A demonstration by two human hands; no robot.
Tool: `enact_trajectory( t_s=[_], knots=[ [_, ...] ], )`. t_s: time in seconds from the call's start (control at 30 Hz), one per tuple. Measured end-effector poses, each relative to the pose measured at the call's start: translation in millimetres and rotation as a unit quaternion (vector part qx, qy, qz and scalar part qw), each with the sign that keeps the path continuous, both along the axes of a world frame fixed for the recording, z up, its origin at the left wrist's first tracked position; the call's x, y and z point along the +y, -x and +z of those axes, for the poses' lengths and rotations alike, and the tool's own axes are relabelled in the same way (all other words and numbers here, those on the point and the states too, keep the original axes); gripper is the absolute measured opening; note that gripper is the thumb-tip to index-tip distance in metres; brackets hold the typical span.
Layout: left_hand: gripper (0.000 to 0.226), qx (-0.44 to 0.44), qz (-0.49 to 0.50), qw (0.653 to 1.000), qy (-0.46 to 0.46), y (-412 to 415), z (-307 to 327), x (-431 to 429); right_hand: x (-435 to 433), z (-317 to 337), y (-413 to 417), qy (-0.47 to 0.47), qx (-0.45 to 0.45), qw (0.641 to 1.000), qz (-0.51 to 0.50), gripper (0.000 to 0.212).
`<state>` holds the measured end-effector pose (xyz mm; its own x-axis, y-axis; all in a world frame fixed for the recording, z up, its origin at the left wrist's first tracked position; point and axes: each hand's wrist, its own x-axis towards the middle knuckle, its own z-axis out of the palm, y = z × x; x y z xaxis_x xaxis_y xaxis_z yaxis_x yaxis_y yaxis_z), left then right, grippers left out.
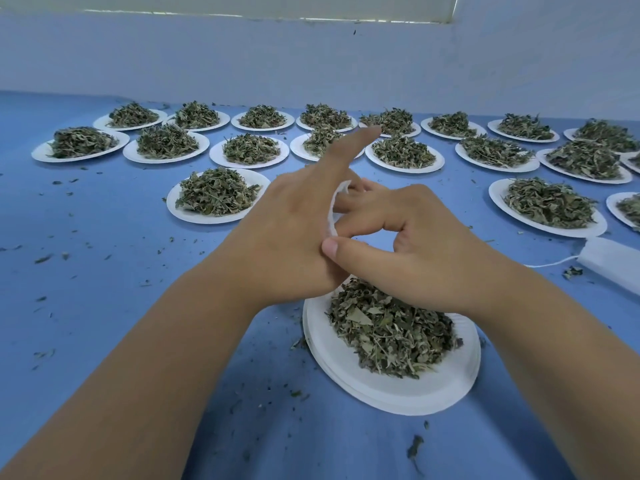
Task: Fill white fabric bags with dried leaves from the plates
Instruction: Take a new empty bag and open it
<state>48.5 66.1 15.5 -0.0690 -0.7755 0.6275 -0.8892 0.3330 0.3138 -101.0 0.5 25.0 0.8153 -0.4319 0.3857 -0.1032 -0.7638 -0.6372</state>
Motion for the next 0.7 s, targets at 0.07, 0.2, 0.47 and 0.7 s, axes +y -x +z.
enact_trajectory(
  t_s=[0.07, 0.2, 0.47, 0.7],
  knots=[
    [0.089, 0.017, 0.005, 1.0, -0.007, -7, -3, -2, 1, -1, 0, -0.003, -0.006, 1.0, -0.006, 0.022],
    [0.091, 0.037, 0.024, 0.998, -0.048, -9, -4, -3, 1, -2, 2, -0.009, 0.009, 1.0, -0.019, 0.023],
    [0.091, 0.045, 0.039, 0.996, -0.072, -20, -13, -6, -6, -2, 6, -0.015, -0.022, 0.998, -0.059, 0.018],
    [0.085, 0.021, 0.098, 0.993, -0.06, -28, -19, -12, -11, -3, 8, -0.061, -0.054, 0.994, -0.075, 0.021]
  ],
)
